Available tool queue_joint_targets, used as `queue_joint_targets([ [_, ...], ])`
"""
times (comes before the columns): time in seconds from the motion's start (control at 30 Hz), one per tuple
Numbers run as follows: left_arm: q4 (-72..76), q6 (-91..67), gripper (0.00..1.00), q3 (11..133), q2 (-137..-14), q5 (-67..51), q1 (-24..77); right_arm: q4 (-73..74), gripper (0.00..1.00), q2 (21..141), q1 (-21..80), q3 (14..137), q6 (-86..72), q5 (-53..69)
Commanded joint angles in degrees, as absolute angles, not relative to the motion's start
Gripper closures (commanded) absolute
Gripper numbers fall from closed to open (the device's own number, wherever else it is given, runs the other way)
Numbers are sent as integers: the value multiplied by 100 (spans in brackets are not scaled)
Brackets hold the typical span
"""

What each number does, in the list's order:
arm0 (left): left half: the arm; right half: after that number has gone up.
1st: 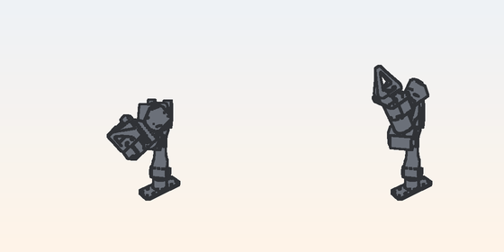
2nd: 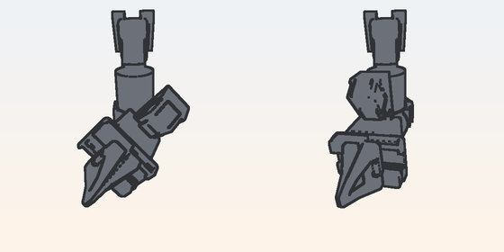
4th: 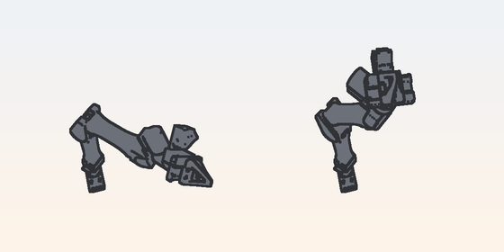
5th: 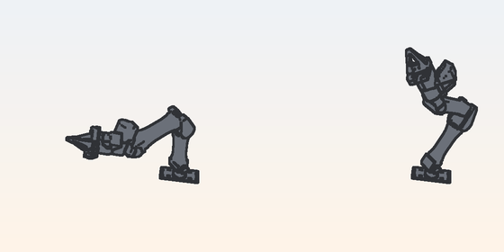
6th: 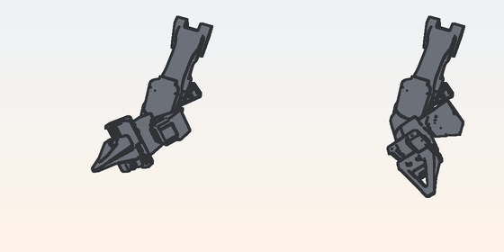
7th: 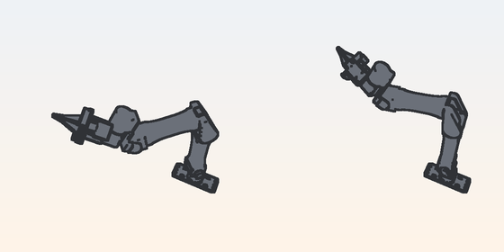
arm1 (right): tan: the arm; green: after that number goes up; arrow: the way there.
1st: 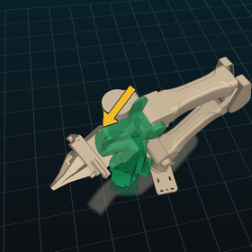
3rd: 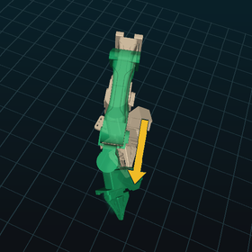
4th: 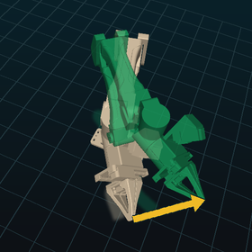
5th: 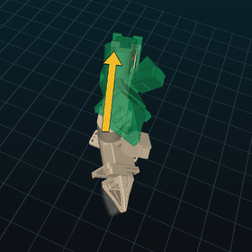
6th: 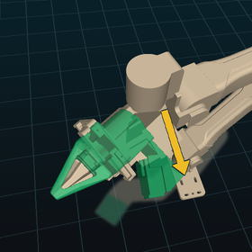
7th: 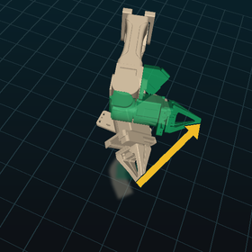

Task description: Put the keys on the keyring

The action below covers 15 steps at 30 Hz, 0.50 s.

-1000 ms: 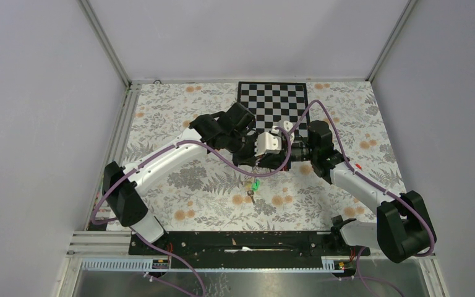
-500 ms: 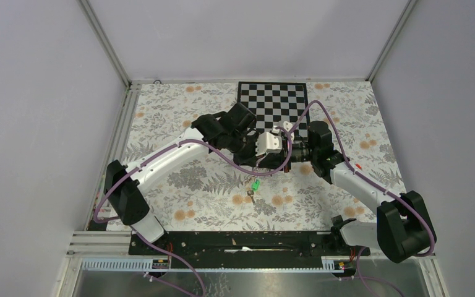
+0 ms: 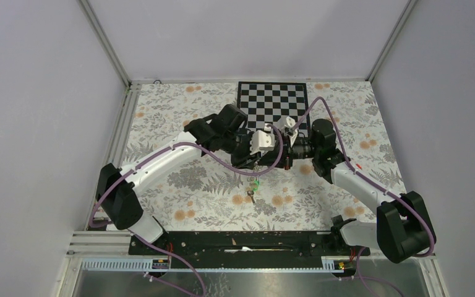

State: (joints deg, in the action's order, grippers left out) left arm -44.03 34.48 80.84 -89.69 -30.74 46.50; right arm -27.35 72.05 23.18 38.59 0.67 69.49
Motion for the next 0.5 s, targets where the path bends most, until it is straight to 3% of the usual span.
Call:
queue_joint_targets([
  [0.0,-3849,3434,64,8025,-8692,-3750,4430,-3944,100,7043,2229,3963,-652,7266],
  [0.47,-3507,4007,64,7353,-8096,-4048,4242,-4455,100,7079,2093,3867,-1119,7050],
])
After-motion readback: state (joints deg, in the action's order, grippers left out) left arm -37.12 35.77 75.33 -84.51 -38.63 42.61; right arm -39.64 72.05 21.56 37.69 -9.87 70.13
